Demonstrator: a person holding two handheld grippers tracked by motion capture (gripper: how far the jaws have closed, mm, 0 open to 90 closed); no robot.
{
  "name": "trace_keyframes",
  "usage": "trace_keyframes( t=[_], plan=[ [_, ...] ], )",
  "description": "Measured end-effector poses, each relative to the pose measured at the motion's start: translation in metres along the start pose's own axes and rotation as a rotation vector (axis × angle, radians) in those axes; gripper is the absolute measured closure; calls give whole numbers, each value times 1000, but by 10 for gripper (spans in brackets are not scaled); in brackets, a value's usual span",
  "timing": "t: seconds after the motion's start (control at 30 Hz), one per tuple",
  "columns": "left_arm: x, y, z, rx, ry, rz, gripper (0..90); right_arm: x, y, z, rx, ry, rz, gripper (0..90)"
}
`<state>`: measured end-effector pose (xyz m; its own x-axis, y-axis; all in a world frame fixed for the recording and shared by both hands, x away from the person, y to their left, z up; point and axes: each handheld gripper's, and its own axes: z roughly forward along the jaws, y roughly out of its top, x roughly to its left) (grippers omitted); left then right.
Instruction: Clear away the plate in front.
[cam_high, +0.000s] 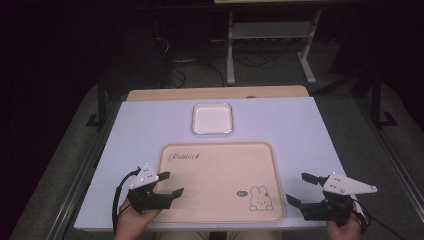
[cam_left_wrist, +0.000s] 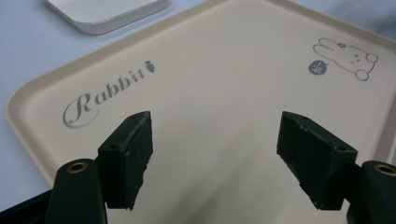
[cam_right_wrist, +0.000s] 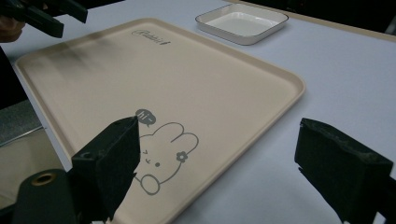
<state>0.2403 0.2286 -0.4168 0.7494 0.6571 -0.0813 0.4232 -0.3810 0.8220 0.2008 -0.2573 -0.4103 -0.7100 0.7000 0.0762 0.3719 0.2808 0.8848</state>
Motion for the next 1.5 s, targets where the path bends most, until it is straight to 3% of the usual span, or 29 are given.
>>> trace_keyframes(
  t=[0.4,0.6,0.73,0.8,1.07,1.27,1.5],
  plan=[
    [11,33,14,-39,-40,18,283,0,0,-1,-3,3,0,133],
    [19,42,23,-58,-22,2,265,0,0,-1,-6,6,0,133],
    [21,49,28,-47,-31,5,266,-1,0,-2,-7,7,-1,133],
    [25,52,30,-38,-56,3,322,-1,0,-1,-6,5,1,133],
    [39,70,41,-5,-25,13,307,-1,0,-1,-6,6,0,133],
    [51,80,50,17,-21,-51,314,-1,0,-1,-7,9,0,133],
    [62,95,62,25,-15,-64,324,-2,0,0,-8,11,0,133]
  ],
)
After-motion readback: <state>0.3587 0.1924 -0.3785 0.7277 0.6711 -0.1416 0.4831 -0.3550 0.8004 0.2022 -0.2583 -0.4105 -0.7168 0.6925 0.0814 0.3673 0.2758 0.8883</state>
